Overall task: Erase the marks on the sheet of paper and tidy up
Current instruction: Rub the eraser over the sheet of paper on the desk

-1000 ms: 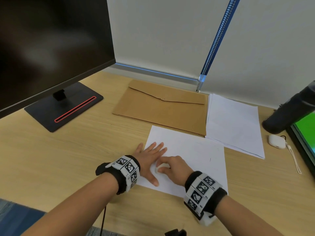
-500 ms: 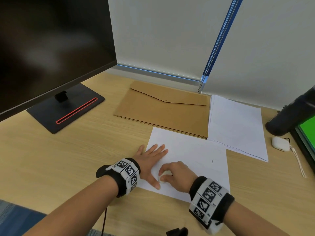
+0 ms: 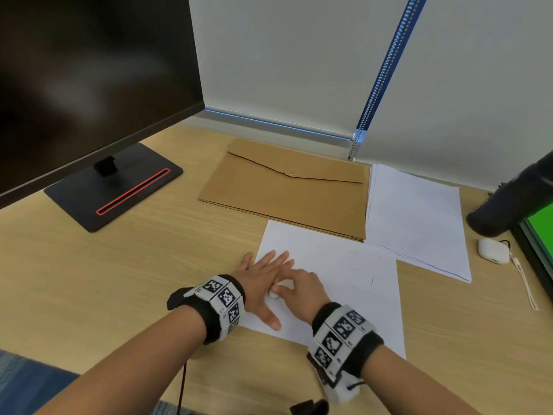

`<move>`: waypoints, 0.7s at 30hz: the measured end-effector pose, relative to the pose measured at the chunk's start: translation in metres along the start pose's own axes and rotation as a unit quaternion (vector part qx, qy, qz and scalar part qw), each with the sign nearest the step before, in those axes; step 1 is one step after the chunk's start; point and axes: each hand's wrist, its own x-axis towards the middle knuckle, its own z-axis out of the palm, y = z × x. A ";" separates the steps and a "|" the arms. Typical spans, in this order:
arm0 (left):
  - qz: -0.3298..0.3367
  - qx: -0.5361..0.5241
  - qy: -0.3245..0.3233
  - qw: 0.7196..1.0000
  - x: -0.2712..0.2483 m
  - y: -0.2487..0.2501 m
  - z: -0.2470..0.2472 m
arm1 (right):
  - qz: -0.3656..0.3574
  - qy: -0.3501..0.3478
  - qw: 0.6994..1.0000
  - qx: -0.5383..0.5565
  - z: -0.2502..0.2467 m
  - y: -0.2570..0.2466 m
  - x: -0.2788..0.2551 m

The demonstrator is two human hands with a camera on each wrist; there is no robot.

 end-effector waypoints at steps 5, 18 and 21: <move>-0.007 0.008 -0.003 1.000 0.001 0.001 0.002 | 0.007 -0.043 0.998 -0.038 0.004 0.006 -0.019; -0.015 0.007 -0.015 1.000 0.002 0.002 0.001 | 0.039 -0.045 0.998 -0.028 0.000 0.012 -0.018; -0.015 0.008 -0.017 1.000 0.001 0.003 -0.001 | 0.057 0.001 0.998 -0.004 -0.015 0.009 0.004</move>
